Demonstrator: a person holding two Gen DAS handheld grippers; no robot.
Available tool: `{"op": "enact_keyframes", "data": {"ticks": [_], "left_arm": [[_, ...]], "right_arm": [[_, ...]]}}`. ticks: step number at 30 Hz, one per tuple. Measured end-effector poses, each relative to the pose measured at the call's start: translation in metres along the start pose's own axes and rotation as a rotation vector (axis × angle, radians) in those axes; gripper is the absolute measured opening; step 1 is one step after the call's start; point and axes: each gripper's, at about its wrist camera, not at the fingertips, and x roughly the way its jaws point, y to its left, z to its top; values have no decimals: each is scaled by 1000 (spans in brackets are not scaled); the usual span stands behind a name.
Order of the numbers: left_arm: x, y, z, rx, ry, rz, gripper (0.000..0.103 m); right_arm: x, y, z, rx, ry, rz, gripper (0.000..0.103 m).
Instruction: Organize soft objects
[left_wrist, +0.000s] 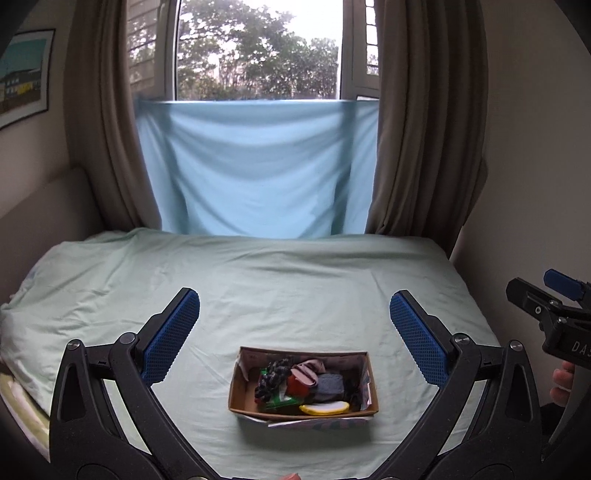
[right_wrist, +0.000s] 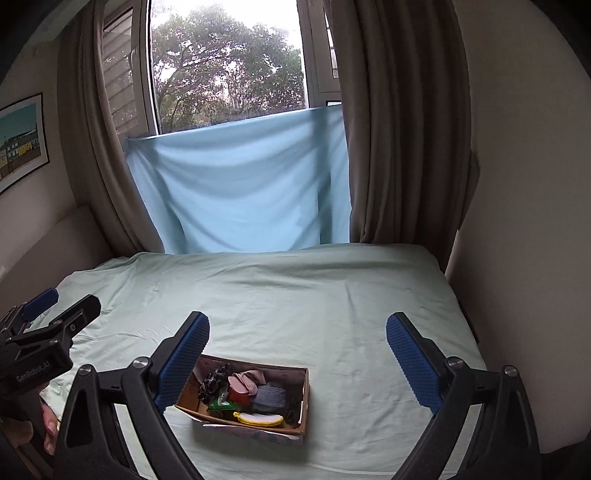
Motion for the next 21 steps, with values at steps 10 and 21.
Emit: {"op": "enact_keyframes", "data": {"ticks": [10,21], "left_arm": [[-15,-18,-6,32,-18,-23,103],[-27,-30,-8,64,-34,-30,103]], "right_arm": [[-16,-9,-6,5,-40,-41,96],[-28,-14,-6,10,-76,-68,96]]}}
